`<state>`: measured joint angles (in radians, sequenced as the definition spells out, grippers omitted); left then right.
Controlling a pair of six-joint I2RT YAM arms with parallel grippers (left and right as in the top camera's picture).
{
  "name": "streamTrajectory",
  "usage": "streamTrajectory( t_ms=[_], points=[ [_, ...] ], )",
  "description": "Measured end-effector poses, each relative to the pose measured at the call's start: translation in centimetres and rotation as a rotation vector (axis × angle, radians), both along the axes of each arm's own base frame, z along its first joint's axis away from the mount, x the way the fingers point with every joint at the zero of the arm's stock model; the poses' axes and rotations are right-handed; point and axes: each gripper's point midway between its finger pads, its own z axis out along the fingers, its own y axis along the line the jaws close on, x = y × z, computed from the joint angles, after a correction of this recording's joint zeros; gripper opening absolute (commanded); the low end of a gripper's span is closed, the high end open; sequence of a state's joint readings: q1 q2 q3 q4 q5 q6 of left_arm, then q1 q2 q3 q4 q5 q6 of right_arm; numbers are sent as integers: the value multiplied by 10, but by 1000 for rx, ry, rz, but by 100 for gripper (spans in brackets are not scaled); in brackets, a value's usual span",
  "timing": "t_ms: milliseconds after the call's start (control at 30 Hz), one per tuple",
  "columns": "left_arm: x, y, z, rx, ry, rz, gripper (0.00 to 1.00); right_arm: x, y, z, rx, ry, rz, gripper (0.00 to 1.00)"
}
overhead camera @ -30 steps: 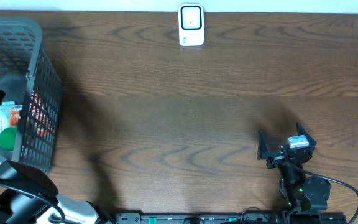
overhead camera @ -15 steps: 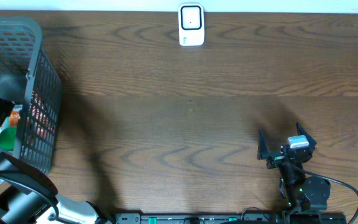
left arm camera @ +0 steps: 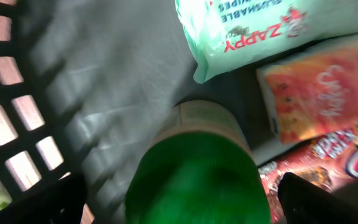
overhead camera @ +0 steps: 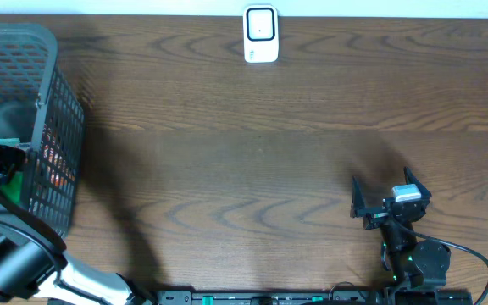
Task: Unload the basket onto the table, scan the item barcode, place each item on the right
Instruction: 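Lower the left gripper into the basket and grasp the green-capped bottle, then carry the bottle toward the scanner and set it upright on the table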
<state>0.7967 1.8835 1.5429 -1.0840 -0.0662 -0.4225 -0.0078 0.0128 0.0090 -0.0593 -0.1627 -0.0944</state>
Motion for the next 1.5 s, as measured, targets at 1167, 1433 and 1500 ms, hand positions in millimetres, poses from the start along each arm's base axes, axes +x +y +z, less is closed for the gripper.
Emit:
streamTrajectory(
  t_ms=[1167,1433,1500],
  points=[
    [5,-14,9,-76,-35,18,71,0,0,0,0,0,0,99],
    [7,-23,162,208,-402,55,71,0,0,0,0,0,0,99],
    [3,-36,191,249,-487,49,71,0,0,0,0,0,0,99]
  ],
)
